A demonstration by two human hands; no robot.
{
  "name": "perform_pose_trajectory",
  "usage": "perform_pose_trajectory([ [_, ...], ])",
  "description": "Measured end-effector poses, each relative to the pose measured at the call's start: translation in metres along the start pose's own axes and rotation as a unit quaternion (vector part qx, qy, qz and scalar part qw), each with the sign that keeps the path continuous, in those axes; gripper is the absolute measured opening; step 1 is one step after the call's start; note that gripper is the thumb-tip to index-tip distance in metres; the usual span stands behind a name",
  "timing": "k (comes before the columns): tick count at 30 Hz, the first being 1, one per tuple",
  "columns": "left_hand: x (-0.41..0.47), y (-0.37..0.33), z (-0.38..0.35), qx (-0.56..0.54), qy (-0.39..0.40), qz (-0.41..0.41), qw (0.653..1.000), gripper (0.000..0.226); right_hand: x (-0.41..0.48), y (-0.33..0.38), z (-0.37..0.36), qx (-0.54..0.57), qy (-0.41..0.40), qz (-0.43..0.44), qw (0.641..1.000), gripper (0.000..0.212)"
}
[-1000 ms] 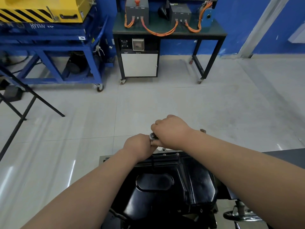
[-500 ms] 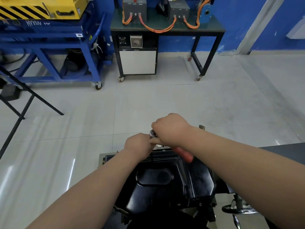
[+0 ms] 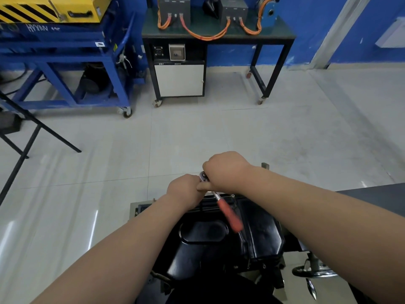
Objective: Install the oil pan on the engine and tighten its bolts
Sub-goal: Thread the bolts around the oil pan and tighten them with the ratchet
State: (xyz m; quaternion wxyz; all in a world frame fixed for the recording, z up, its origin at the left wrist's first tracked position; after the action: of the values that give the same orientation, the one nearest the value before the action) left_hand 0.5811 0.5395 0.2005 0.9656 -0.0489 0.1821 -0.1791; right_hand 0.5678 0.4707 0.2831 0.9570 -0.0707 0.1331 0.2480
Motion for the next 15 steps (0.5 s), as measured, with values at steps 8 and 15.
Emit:
perform_pose_trajectory([
  [8, 0.002, -0.003, 0.007, 0.006, -0.027, -0.002, 1.000, 0.027, 0.002, 0.002, 0.011, -0.070, -0.007, 0.053, 0.996, 0.017],
  [15, 0.000, -0.006, 0.004, 0.004, -0.007, -0.054, 0.998, 0.026, -0.001, 0.004, 0.006, -0.036, 0.005, 0.065, 0.997, 0.023],
])
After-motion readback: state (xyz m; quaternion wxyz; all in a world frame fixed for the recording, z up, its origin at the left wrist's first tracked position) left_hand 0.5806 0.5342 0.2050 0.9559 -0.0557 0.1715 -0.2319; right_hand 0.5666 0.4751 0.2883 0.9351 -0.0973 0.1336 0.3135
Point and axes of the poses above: each hand's wrist, its own x-axis towards the middle knuckle, its own z-axis out of the back of the hand, y = z × x, the point moved 7 cm from there along x, towards the middle knuckle, and after that the axes turned 6 degrees about z, right-handed, at the moved point
